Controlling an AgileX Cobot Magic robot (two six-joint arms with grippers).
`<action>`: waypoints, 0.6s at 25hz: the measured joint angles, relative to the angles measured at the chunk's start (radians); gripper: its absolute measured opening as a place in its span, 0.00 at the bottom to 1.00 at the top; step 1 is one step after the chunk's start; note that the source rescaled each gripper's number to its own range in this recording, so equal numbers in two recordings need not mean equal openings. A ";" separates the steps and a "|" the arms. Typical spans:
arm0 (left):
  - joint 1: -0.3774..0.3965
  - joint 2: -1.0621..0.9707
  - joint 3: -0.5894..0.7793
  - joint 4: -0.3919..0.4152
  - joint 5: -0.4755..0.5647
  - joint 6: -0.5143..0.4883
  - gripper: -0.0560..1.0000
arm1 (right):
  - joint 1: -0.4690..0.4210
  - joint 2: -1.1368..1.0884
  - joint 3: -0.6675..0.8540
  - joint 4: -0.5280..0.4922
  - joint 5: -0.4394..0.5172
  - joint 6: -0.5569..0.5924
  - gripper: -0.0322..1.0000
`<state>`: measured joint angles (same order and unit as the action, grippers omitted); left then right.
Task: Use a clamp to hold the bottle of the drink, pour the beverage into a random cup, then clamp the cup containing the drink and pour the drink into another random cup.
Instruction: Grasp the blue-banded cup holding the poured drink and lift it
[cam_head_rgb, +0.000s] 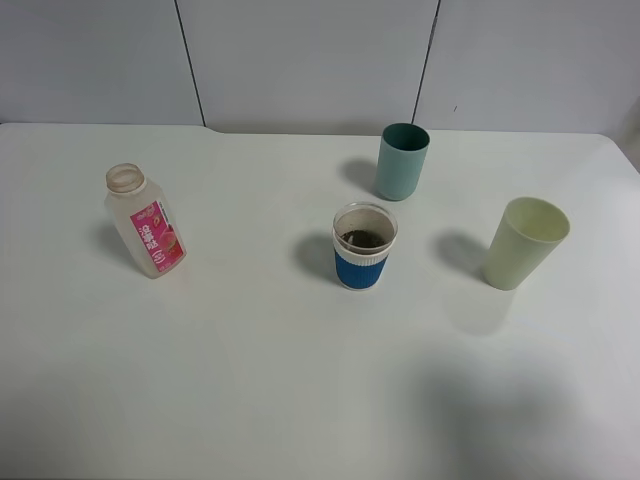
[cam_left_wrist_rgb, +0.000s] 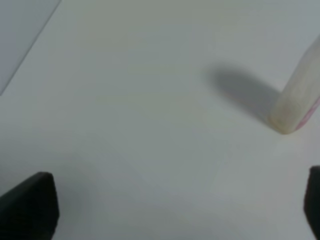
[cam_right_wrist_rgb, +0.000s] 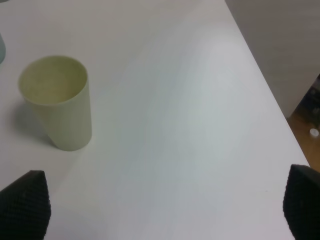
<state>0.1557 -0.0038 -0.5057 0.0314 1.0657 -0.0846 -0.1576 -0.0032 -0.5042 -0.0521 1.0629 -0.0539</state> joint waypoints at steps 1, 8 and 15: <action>0.000 0.000 0.000 0.000 0.000 0.000 1.00 | 0.000 0.000 0.000 0.000 0.000 0.000 0.84; 0.000 0.000 0.000 -0.004 -0.009 0.000 1.00 | 0.000 0.000 0.000 0.000 0.000 0.000 0.84; -0.091 0.000 0.000 -0.008 -0.009 0.004 1.00 | 0.000 0.000 0.000 0.000 0.000 0.000 0.84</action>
<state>0.0649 -0.0038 -0.5057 0.0234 1.0565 -0.0809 -0.1576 -0.0032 -0.5042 -0.0521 1.0629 -0.0539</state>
